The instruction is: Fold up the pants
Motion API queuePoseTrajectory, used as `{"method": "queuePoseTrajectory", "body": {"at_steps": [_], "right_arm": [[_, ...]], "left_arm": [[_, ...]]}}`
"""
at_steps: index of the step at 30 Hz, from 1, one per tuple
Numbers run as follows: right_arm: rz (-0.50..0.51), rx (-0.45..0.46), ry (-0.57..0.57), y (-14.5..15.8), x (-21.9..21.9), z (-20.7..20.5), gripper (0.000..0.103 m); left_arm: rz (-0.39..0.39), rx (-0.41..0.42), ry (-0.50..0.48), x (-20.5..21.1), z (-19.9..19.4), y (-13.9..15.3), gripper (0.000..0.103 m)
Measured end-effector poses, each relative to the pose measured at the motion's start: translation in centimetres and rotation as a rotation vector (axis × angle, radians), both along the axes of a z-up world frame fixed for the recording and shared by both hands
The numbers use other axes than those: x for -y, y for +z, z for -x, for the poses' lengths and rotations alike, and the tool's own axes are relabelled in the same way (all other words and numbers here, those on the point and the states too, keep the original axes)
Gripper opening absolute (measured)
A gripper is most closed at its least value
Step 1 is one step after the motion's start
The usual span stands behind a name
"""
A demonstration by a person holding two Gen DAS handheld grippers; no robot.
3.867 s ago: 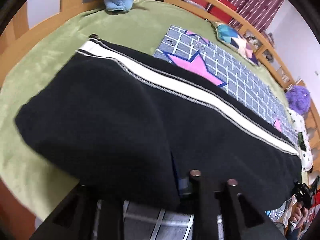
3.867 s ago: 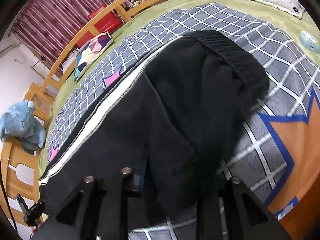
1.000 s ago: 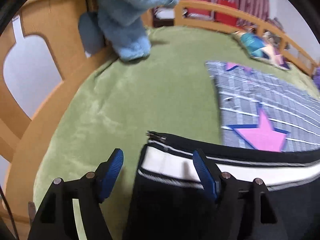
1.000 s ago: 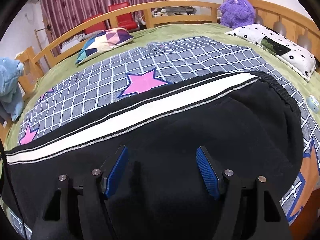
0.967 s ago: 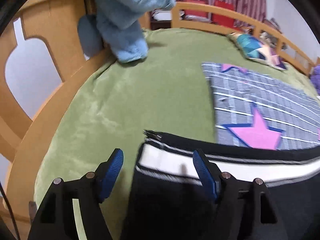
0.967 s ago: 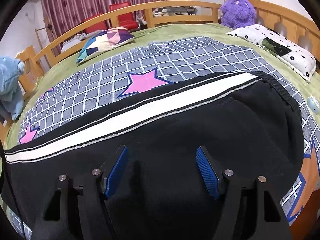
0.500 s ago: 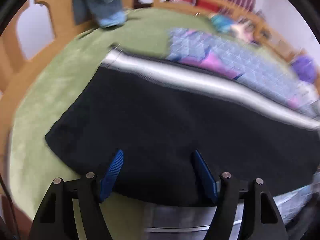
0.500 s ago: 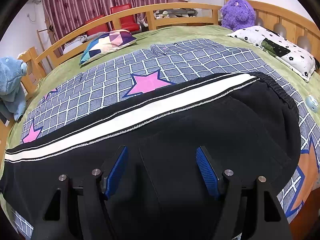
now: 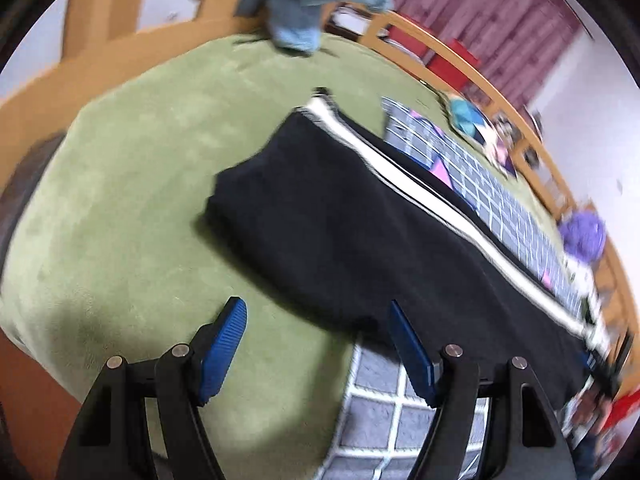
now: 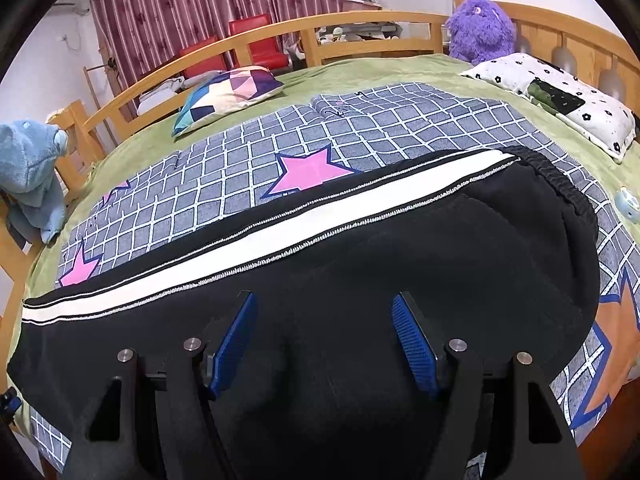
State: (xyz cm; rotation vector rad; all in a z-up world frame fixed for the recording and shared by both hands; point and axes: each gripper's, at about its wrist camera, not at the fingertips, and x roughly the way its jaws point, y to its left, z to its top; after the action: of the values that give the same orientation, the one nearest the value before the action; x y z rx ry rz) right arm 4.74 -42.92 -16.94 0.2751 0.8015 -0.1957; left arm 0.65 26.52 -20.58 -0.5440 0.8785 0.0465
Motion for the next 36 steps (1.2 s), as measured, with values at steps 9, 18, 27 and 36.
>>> {"method": "queuePoseTrajectory", "body": {"at_steps": [9,18,27,36], "right_arm": [[-0.025,-0.030,-0.023,-0.9,0.8,-0.7,0.069],[0.058,-0.036,-0.005,-0.9,-0.9,-1.3,0.069],[0.081,-0.043,0.044,-0.9,-2.1,-1.4,0.069],[0.065,-0.054,0.086,-0.6,-3.1,-1.3,0.069]], "left_arm": [[0.055,-0.011,0.127,-2.8,-4.2,-2.0,0.053],[-0.103,0.109,0.124,-2.8,-3.7,1.9,0.021],[0.065,0.011,0.138,-4.3,-3.8,-1.3,0.060],[-0.003,-0.033,0.235,-4.2,-5.4,-0.4,0.031]]}}
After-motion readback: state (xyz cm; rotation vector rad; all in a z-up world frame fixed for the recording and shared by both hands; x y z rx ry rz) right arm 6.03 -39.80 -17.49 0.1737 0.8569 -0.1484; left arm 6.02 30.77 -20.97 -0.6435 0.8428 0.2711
